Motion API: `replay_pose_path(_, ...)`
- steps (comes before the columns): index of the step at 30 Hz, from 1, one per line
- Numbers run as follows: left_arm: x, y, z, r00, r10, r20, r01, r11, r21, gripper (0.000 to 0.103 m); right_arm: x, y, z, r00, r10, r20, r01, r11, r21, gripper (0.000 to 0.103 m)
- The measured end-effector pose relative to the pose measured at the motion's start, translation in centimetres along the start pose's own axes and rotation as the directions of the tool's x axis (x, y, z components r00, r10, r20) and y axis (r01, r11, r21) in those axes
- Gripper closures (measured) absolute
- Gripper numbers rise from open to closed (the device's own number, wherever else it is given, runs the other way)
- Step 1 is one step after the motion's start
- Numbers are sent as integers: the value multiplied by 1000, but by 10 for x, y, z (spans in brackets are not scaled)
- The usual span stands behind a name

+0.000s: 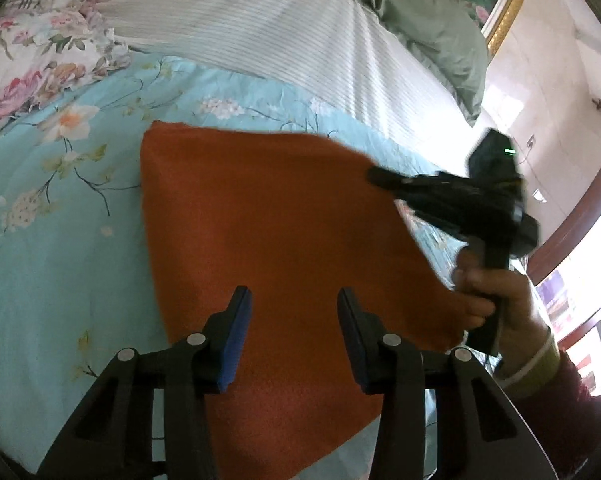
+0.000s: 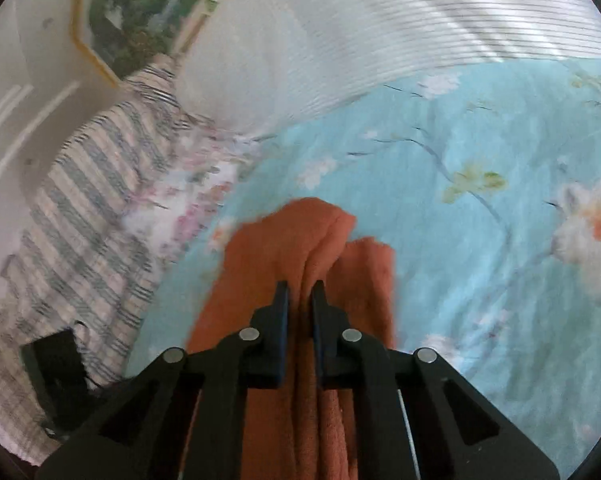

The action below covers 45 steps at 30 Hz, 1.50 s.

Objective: Fold small clothes

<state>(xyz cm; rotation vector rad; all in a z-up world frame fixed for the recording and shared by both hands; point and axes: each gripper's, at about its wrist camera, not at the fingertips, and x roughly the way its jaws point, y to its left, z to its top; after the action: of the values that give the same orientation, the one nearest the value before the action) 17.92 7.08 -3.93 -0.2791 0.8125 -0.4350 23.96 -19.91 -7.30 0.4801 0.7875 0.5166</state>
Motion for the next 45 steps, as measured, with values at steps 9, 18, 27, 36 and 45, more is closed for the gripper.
replay_pose_path(9,43,13,-12,994,72,-81,-74,997,-14,65,33,-44,-18,994,-71,-83,81,989,127,81)
replay_pose_path(18,37,18,12,993,104,-62,-106,994,-15,66,-6,15,1,999,-29,-21,30,998,46,79)
replay_pose_path(27,101,73,91,963,243,-118,-257,958,-126,72,67,-17,-14,990,-58,-126,77,986,147,89)
replay_pose_path(36,129,120,135,939,308,-150,-331,929,-164,75,45,-14,-15,996,-51,-72,63,983,175,86)
replay_pose_path(45,28,75,63,986,164,-28,-166,975,-146,75,-12,15,-47,998,-26,-51,31,993,117,85)
